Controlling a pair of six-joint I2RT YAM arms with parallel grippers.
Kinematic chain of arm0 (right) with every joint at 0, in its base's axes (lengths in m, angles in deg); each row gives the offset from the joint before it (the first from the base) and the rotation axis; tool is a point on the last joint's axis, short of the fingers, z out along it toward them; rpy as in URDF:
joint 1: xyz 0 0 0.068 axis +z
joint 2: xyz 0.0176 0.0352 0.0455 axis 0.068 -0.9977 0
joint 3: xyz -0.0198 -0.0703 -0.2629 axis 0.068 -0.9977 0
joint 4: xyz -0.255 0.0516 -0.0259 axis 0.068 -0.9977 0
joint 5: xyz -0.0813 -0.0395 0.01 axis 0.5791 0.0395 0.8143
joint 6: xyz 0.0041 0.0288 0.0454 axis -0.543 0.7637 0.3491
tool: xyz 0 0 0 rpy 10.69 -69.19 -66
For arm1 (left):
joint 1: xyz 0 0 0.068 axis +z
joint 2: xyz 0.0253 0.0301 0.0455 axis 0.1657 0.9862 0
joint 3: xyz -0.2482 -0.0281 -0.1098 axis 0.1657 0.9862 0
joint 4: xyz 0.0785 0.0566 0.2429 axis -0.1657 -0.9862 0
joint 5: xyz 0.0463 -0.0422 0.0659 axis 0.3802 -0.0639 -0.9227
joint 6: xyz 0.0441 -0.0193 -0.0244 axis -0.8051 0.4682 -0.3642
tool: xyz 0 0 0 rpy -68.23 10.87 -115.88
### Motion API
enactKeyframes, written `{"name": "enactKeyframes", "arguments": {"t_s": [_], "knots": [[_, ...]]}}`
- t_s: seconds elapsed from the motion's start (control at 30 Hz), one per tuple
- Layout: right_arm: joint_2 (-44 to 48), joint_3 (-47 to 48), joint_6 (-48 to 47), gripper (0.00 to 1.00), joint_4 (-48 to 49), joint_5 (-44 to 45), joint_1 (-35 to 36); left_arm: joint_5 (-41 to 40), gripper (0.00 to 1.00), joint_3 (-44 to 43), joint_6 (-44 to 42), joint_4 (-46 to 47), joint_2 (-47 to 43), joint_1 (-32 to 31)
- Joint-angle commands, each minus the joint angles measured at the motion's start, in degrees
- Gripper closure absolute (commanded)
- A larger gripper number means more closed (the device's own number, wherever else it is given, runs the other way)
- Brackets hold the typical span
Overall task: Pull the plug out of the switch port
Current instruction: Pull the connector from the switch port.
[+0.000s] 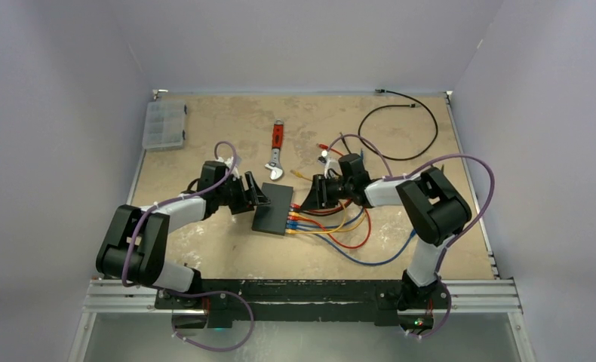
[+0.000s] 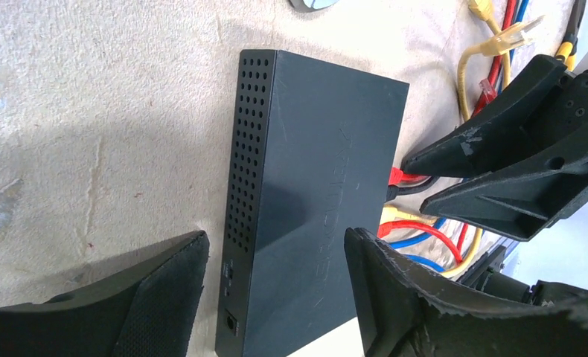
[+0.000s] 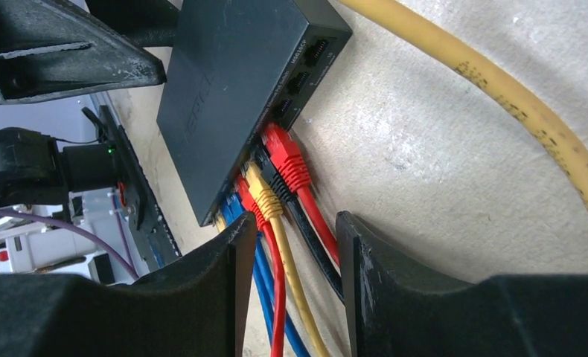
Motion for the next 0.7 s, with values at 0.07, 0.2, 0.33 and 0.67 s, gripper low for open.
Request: {"name": "enactKeyframes", "arguments": {"t_s": [0.07, 0.2, 0.33, 0.67], "knots": [[-4.99, 0.98, 1.28, 0.53, 2.62, -4.68, 0.53, -3.02, 0.35, -0.49, -1.60, -1.60, 1.22, -0.59], [-8.86, 1.92, 2.17, 0.54, 4.90, -6.28, 0.55, -3.10, 0.39, -0.49, -2.13, -1.90, 1.31, -0.74], [-11.37, 3.11, 3.86, 0.55, 7.67, -7.32, 0.52, -3.16, 0.44, -0.47, -2.28, -1.74, 2.10, -0.88], [-15.01, 6.07, 5.15, 0.59, 9.62, -10.59, 0.77, -2.58, 0.53, -0.44, -2.24, -0.91, 2.89, -1.14]]}}
